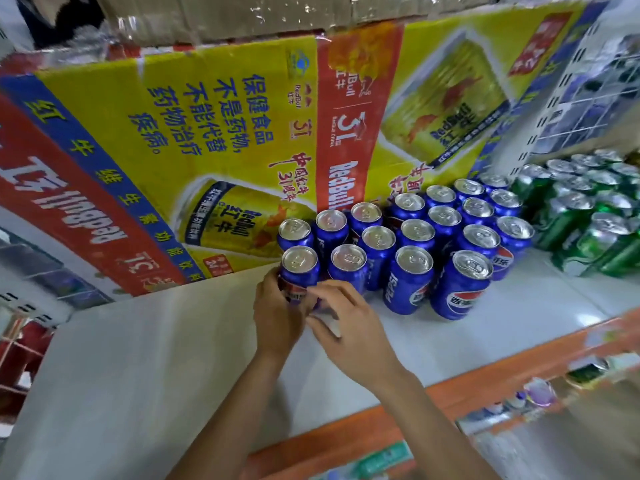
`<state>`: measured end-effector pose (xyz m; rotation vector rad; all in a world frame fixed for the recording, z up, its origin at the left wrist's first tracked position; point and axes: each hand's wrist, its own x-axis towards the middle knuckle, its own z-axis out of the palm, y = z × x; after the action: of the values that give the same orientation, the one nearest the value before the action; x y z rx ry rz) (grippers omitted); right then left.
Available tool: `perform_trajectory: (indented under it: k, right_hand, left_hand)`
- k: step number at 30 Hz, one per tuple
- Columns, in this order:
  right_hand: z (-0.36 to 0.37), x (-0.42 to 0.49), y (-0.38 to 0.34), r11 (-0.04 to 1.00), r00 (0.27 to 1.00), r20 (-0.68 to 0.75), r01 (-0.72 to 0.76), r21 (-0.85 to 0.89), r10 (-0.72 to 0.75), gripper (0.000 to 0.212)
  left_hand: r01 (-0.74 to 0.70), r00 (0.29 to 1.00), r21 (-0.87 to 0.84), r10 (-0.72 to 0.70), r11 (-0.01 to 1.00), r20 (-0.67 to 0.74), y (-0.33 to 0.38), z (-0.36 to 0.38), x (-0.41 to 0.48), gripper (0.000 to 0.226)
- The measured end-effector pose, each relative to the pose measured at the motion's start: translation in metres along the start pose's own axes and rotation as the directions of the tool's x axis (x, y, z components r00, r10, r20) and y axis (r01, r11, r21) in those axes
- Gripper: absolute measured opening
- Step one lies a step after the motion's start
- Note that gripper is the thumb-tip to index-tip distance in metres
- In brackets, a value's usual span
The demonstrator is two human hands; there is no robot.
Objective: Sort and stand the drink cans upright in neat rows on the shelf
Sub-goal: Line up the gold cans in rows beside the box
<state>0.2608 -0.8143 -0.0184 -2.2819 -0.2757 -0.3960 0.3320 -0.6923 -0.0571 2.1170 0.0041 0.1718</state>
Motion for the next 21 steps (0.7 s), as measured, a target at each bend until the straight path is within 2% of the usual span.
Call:
perform_trajectory:
  k: [2,3,6,8,11,13,19,21]
  right_hand:
    - [-0.004,-0.020,0.014,0.998,0.997,-0.058,-0.057,0.006,0.057,0.033]
    - [-0.008,-0.029,0.021,0.996,0.992,-0.094,-0.084,0.010,0.085,0.032]
    - [-0.030,-0.049,0.040,0.992,0.973,-0.192,-0.127,0.015,0.127,0.032]
    - [-0.050,-0.057,0.053,0.989,0.957,-0.250,-0.150,0.015,0.149,0.034]
    - [-0.088,-0.068,0.072,0.984,0.933,-0.324,-0.174,-0.029,0.155,0.036]
    - [-0.120,-0.082,0.089,0.979,0.926,-0.345,-0.190,-0.079,0.152,0.040]
    - [-0.229,-0.153,0.168,0.911,0.872,-0.408,-0.368,-0.185,0.269,0.052]
    - [-0.265,-0.181,0.194,0.871,0.832,-0.447,-0.450,-0.194,0.330,0.052]
  left_hand:
    - [0.065,0.997,-0.090,-0.068,0.994,-0.029,0.003,0.008,-0.004,0.069]
    - [0.046,0.996,-0.092,-0.053,0.995,-0.075,0.007,0.012,-0.008,0.070]
    - [-0.111,0.957,-0.018,0.102,0.994,-0.270,0.035,0.020,-0.030,0.071]
    - [-0.256,0.915,0.026,0.251,0.966,-0.315,0.058,0.032,-0.047,0.065]
    - [-0.480,0.836,0.125,0.496,0.868,-0.236,0.096,0.065,-0.076,0.051]
    - [-0.566,0.796,0.129,0.581,0.814,-0.171,0.122,0.100,-0.095,0.046]
    - [-0.671,0.741,-0.004,0.671,0.741,0.010,0.199,0.237,-0.161,0.040]
    - [-0.669,0.738,-0.029,0.668,0.743,0.092,0.222,0.281,-0.182,0.039]
